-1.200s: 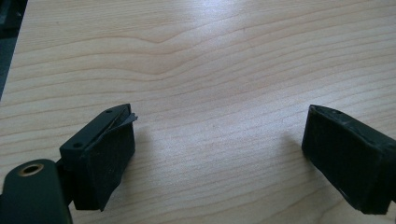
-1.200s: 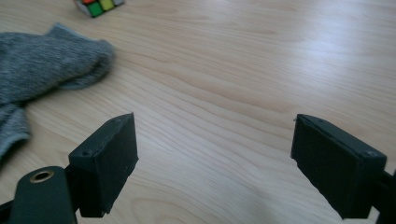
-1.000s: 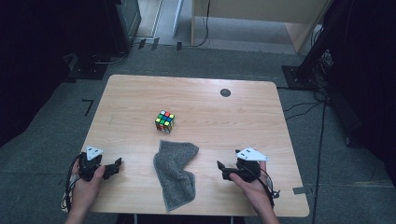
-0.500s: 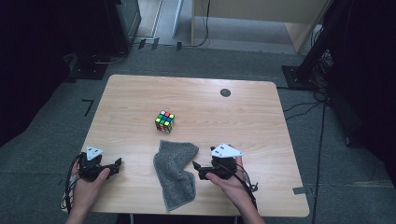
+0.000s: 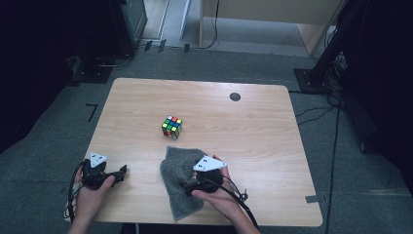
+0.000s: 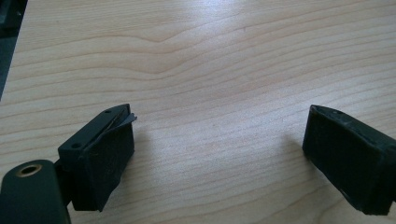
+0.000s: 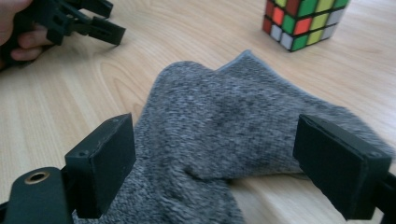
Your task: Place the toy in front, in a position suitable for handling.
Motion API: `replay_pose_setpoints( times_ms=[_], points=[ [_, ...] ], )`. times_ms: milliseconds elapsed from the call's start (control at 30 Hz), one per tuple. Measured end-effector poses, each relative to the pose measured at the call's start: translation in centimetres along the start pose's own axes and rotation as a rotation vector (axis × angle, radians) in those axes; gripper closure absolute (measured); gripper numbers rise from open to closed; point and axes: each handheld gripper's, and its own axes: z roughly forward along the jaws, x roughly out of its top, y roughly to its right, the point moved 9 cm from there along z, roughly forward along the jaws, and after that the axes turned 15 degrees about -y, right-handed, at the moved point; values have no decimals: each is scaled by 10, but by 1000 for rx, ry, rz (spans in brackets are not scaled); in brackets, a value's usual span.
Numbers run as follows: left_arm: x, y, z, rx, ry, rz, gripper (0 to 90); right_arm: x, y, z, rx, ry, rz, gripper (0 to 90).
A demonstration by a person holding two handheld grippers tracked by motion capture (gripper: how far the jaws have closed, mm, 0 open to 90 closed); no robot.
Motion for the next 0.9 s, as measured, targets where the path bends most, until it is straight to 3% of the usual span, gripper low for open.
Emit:
replay_pose_setpoints(
  times_ms=[133,233,333,433,567,667,733,900],
  points=[
    [0,0,0,0,0,0,92,-2,-7,8,19,-7,-6,153],
    [0,0,0,0,0,0,92,-6,-11,16,4,-25,-21,219],
    [0,0,0,0,0,1,92,-10,-9,22,-26,-48,-18,334],
    [0,0,0,0,0,1,93,-14,-5,25,-43,-66,-4,523],
    [-1,-1,-1,1,-12,-2,94,-14,-4,19,-33,-36,-30,688],
    [1,-4,-4,9,-1,-22,96,-13,0,12,-42,-15,-31,740],
    [3,-2,-5,-16,11,-37,96,-13,6,6,-54,1,-18,760],
    [10,11,-8,-26,22,-12,96,-12,28,-17,-100,49,36,778]
  ],
)
